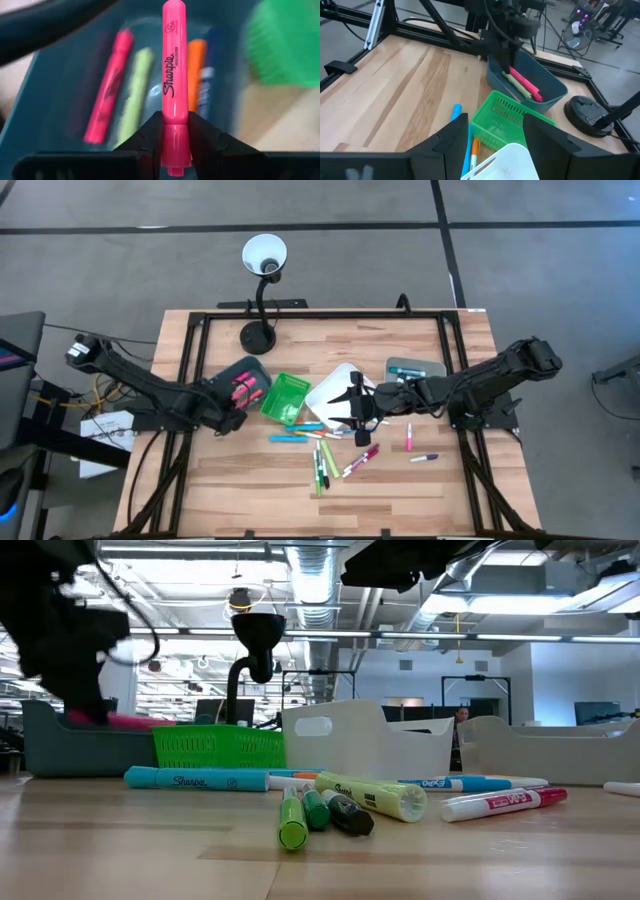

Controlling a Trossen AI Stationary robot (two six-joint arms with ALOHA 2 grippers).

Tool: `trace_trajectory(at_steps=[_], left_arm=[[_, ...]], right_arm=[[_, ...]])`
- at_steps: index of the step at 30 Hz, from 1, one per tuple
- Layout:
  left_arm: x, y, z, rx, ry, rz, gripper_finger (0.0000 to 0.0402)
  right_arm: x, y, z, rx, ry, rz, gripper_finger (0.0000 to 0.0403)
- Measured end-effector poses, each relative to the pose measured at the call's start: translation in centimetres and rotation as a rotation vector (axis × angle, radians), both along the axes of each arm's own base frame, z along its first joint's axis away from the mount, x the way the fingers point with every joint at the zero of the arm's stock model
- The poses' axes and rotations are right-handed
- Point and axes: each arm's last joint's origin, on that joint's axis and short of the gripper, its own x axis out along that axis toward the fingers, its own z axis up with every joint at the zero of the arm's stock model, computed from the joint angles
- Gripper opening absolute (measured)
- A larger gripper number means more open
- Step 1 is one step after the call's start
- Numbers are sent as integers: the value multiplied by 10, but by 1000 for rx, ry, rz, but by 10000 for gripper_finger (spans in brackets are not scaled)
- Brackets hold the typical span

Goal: Pick & Place Markers
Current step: Put the pink highlighter pen into the blue bin

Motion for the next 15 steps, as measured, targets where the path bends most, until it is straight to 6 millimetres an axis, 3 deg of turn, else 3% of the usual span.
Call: trace_trajectory(at_steps=[8, 15], left_arm=[[-5, 15, -16, -38, 110, 31, 80], [-7, 21, -23, -90, 165, 34, 119]], right_arm=[[0, 0, 0, 0, -3, -1, 179], [1, -4, 0, 35, 3, 61, 179]])
